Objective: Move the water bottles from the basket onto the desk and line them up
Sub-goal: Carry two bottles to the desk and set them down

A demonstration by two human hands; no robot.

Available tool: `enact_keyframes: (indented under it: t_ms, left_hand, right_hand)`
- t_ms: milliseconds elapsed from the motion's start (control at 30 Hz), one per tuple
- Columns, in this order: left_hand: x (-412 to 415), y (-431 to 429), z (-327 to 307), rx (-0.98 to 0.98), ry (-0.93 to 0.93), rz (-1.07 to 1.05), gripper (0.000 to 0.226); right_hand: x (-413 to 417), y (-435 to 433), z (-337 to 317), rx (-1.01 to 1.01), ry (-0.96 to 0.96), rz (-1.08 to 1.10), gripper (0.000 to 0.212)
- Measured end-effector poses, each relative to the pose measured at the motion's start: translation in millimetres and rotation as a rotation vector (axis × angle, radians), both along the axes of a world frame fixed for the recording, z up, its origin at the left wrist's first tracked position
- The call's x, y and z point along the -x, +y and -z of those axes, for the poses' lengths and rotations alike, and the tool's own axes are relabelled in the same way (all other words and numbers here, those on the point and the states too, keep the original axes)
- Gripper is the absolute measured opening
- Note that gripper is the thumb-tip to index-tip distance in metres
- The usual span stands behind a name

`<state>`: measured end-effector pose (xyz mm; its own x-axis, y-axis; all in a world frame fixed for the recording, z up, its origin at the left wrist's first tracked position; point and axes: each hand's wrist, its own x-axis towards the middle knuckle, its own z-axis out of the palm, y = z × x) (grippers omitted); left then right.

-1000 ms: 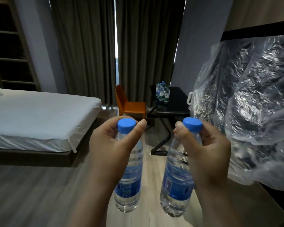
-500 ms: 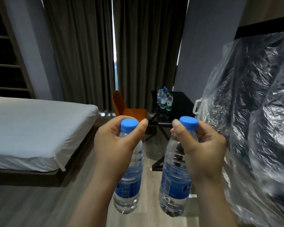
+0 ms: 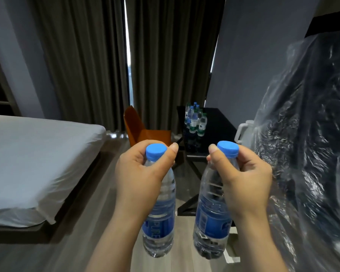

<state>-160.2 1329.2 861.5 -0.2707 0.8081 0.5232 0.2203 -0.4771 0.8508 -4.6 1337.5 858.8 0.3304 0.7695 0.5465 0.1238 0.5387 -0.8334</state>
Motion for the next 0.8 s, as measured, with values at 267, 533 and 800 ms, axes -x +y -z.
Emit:
enact_keyframes:
  t_ms: [267,533,800]
  left_hand:
    - [41.2,139.1,0.0,-0.011,-0.026,0.05,0.03]
    - [53.5,248.1,14.1,0.025,-0.047,0.109,0.027]
    - [30.4,359.2,21.8,0.045,-0.004,0.077,0.028]
  right_hand:
    - [37.4,125.7,6.9,0.033,-0.002,0.088,0.004]
    - [52.9,224.6,19.6,0.092,0.012,0.164,0.006]
    - [25.7,337.7,33.0,0.089,0.007,0.14,0.005]
